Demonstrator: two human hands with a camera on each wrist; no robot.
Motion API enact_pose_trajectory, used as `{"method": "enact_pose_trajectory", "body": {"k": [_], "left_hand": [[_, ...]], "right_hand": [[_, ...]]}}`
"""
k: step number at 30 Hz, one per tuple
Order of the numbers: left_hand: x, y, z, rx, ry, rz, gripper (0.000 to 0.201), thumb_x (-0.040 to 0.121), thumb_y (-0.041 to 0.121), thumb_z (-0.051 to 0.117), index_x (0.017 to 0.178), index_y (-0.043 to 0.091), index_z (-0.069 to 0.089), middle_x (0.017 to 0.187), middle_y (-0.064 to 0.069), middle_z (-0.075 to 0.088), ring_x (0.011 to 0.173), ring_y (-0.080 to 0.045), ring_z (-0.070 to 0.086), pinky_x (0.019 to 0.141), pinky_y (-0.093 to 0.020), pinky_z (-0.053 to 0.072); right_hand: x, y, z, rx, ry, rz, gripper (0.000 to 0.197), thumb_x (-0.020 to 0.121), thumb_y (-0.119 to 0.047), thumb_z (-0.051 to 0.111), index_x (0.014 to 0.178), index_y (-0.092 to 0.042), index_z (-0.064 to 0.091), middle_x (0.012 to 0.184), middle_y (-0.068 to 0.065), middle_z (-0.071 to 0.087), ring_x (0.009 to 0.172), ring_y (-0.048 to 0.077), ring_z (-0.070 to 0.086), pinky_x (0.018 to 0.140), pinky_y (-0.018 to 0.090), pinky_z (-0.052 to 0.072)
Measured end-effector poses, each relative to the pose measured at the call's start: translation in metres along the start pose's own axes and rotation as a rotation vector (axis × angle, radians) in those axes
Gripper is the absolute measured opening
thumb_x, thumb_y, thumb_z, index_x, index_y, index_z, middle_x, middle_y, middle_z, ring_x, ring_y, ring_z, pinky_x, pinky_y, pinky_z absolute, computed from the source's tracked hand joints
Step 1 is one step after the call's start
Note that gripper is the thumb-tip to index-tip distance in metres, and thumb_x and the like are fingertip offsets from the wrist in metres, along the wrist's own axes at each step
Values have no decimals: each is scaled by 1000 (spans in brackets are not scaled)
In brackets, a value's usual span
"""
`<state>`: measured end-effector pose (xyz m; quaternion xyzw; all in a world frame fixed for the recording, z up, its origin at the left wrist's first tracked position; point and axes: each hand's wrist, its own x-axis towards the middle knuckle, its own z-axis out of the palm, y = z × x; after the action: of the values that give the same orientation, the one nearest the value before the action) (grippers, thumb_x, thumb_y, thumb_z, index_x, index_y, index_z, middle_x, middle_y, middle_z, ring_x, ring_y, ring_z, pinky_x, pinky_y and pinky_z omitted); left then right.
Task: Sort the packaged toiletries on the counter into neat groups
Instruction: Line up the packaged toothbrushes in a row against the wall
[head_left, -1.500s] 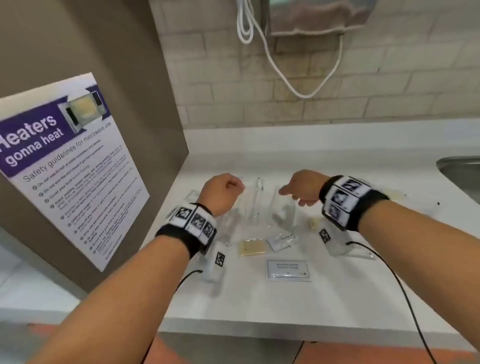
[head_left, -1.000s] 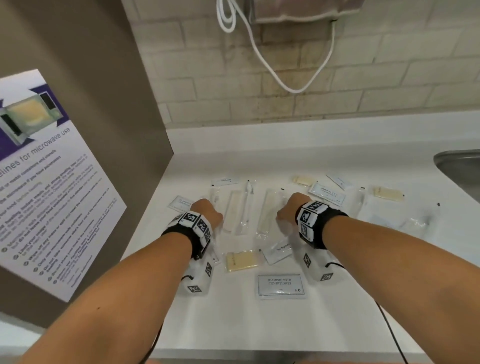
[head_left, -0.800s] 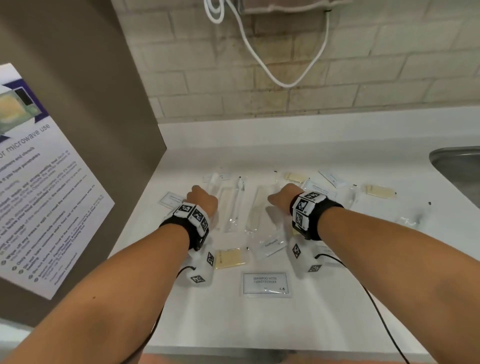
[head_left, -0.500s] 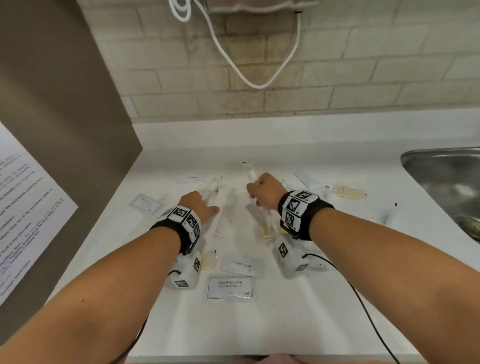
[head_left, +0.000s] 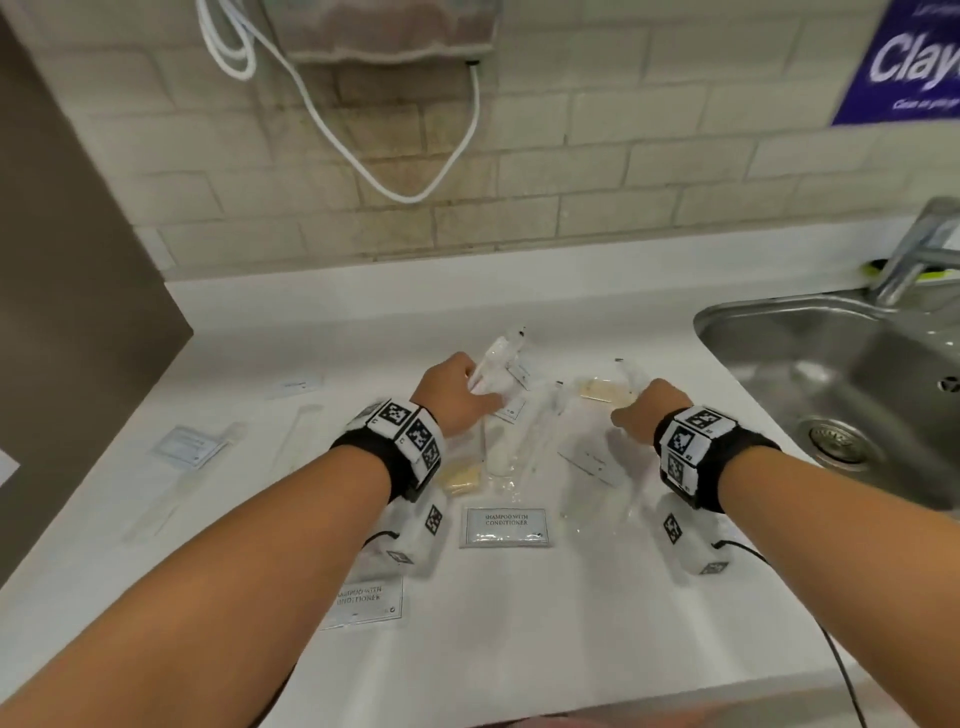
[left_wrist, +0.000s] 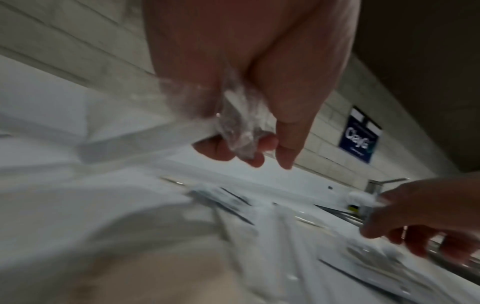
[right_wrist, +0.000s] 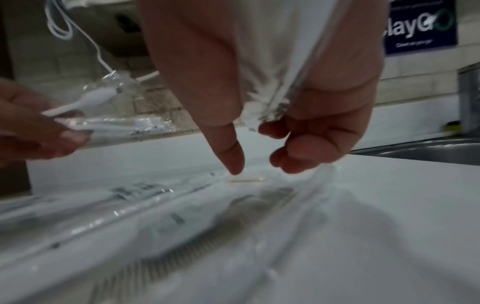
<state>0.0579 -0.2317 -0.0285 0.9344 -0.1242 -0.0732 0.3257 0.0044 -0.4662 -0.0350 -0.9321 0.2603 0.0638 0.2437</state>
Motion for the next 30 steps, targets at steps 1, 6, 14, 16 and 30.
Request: {"method": "enact_pose_trajectory", "body": {"k": [1, 6, 14, 16, 30], "left_hand": [[3, 13, 12, 37, -40, 18, 38, 80, 41, 72, 91, 13, 47, 82, 2, 49, 73, -17, 49, 58, -26, 35], [7, 42, 61, 284, -164, -36, 38, 76, 40, 72, 71, 14, 45, 70, 0, 47, 64, -16, 50, 55, -25, 38], [1, 46, 66, 332, -202, -173, 33, 79, 25, 71, 67, 12, 42, 66, -1, 45, 68, -20, 53, 50, -23, 38], [0, 43, 65, 295, -190, -199, 28, 82, 20, 65, 67, 12, 44, 65, -1, 46, 69, -20, 54, 50, -23, 38], [-18, 8, 24, -248, -48, -120, 33, 90, 32, 58, 111, 9, 47, 103, -10, 60, 86, -24, 58, 78, -35, 49]], "right_hand": [[0, 11, 2, -29, -1, 41, 59, 81, -23, 66, 136, -10, 46, 81, 8, 58, 78, 28, 59, 57, 29, 48], [-10, 42, 11, -30, 127, 200, 63, 75, -33, 71, 122, -5, 41, 121, 14, 52, 111, 33, 56, 89, 39, 48], [-9, 51, 11, 119, 17, 273, 61, 82, -20, 66, 130, -1, 33, 127, 19, 52, 115, 37, 56, 92, 38, 50], [-6, 47, 11, 189, -5, 256, 58, 80, -13, 65, 129, 0, 35, 123, 19, 54, 111, 38, 59, 93, 42, 52], [-4, -31, 8, 433, 13, -77, 46, 90, -19, 53, 124, 0, 29, 94, 13, 58, 72, 26, 60, 56, 33, 49]]}}
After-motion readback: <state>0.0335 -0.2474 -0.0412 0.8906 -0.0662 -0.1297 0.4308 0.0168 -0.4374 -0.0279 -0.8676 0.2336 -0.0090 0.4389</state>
